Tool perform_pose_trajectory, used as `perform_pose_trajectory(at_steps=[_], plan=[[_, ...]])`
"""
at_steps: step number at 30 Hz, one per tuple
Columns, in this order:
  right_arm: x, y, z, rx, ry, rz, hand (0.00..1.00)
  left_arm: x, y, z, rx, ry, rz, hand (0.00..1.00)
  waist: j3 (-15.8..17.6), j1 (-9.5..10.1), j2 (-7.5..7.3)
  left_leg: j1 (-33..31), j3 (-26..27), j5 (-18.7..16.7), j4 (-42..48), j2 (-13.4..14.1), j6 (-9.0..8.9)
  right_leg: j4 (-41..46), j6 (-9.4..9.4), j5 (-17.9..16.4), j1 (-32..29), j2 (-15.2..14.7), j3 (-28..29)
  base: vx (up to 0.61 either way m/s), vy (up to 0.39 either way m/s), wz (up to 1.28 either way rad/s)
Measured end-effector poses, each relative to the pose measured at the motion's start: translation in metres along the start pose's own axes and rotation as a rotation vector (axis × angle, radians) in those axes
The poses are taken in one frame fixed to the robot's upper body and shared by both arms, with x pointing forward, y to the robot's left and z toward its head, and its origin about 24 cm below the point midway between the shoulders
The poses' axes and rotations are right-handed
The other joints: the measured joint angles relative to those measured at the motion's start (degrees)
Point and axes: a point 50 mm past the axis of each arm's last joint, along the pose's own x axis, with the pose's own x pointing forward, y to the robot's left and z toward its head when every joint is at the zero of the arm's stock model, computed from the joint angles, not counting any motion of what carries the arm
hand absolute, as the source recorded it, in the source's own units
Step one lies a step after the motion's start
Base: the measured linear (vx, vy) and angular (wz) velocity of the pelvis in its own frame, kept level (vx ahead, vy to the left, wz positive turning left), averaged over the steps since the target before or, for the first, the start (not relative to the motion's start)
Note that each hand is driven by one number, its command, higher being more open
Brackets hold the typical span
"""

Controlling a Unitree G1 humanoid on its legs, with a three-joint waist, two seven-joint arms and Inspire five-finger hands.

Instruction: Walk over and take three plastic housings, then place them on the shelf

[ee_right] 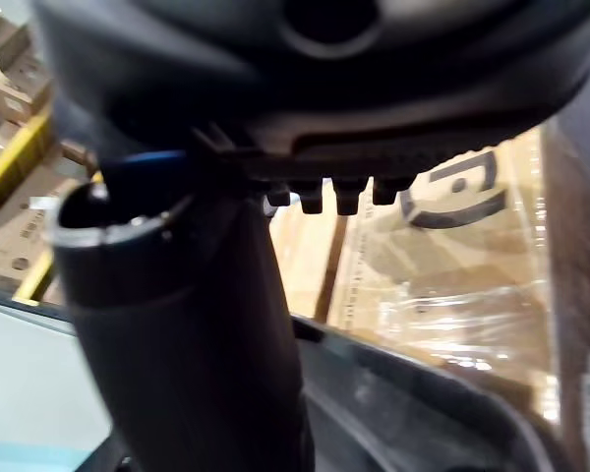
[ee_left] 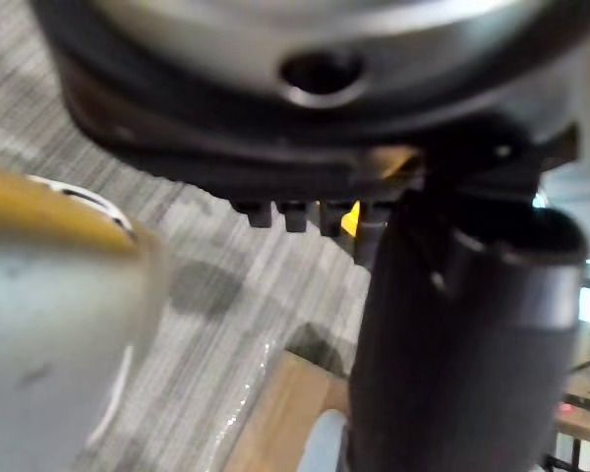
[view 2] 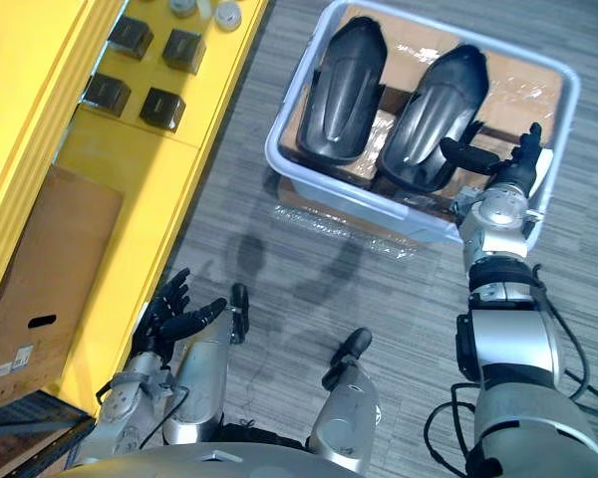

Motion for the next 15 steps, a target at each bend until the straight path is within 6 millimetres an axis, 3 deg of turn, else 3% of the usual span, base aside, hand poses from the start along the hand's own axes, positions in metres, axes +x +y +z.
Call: perform_pose_trajectory(at_steps=[2,3,10,15], plan=[[0.003,-0.007,0.009,-0.006,-0.020,-0.024,1.00,0.000,-0.002,-0.003,-0.022,0.008,-0.004,1.00,0.4,0.23,0.46,-2.3,-0.7,0.3,1.2,0.1,0.57,1.0,-0.06,0.0,-1.8,0.0,-0.1,-0.06,0.037,0.04],[0.006,-0.010,0.018,-0.001,-0.023,-0.035,0.00,0.001,-0.004,-0.004,-0.023,0.014,-0.010,1.00,0.7,0.36,0.71,-3.1,-0.8,0.2,2.0,0.2,0.65,1.3,-0.06,0.0,-2.3,-0.1,-0.1,-0.05,0.029,0.05],[0.011,-0.023,0.027,-0.072,0.019,-0.068,0.00,0.016,-0.006,0.012,-0.057,-0.035,0.020,1.00,1.4,1.52,0.51,-5.0,-0.8,-0.7,3.5,1.7,0.29,2.1,-0.58,-0.2,-3.9,0.8,-0.1,-0.04,0.002,-0.06],[0.012,-0.020,0.032,-0.066,0.090,-0.041,0.00,0.027,-0.008,0.021,-0.073,-0.041,0.051,1.00,1.4,0.64,-0.98,-5.0,-0.4,0.9,1.2,2.5,-0.18,1.4,-1.42,-0.2,-5.0,2.0,0.2,0.01,-0.068,-0.10]])
